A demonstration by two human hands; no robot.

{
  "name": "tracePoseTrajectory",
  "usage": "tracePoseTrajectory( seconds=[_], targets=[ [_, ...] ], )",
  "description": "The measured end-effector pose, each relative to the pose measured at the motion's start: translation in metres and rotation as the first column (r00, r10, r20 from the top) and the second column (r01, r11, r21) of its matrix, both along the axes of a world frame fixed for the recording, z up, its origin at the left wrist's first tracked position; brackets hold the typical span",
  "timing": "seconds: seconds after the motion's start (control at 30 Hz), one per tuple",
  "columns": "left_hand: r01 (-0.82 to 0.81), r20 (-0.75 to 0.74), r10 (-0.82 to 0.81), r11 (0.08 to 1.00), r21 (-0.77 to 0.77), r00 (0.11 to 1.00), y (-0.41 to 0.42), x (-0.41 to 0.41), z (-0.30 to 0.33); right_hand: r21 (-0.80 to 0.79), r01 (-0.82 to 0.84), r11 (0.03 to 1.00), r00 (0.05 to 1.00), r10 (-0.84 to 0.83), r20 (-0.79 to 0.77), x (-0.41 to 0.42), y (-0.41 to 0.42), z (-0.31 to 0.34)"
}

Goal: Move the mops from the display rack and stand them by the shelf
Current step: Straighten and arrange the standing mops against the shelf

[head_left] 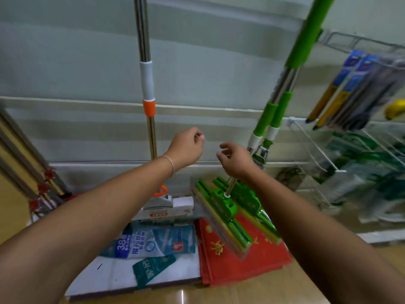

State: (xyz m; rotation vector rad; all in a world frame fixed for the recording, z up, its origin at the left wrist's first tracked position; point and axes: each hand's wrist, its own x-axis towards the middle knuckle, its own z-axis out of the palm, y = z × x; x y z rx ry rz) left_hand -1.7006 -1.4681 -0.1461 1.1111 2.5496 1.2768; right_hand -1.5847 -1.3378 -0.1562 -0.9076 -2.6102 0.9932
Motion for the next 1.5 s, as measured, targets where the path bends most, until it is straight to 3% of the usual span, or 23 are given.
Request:
tracePoseTrajectory(
  seconds=[0.47,0.63,0.77,1.0,1.13,1.5],
  targets=[
    [0.184,0.05,-0.179,0.976,-0.117,0.983,0.093,0.048,-0.006,0.086,0.322,0.943,0.945,-0.315,-0.089,0.083,0.104,0.005],
    [0.109,0.164,-0.087,0.986,-0.129,0.983,0.139,0.066,-0.023,0.009,0.255,0.967,0.966,-0.255,-0.038,0.085,0.147,-0.021],
    [-0.033,0.248,0.047,0.998,-0.059,0.968,0.169,0.083,-0.041,-0.047,0.114,0.992,0.993,-0.114,-0.001,0.083,0.164,-0.05],
    [-0.234,0.25,0.223,0.972,0.016,0.942,0.191,0.097,-0.061,-0.133,0.025,0.991,0.995,-0.038,-0.092,0.068,0.175,-0.084],
    [-0.264,0.194,0.248,0.962,0.064,0.949,0.195,0.093,-0.065,-0.137,0.045,0.99,0.992,-0.06,-0.108,0.056,0.184,-0.092],
    [-0.286,0.097,0.286,0.958,-0.016,0.953,0.202,0.097,-0.086,-0.068,0.013,0.998,0.994,-0.02,-0.104,0.056,0.197,-0.097]
  ],
)
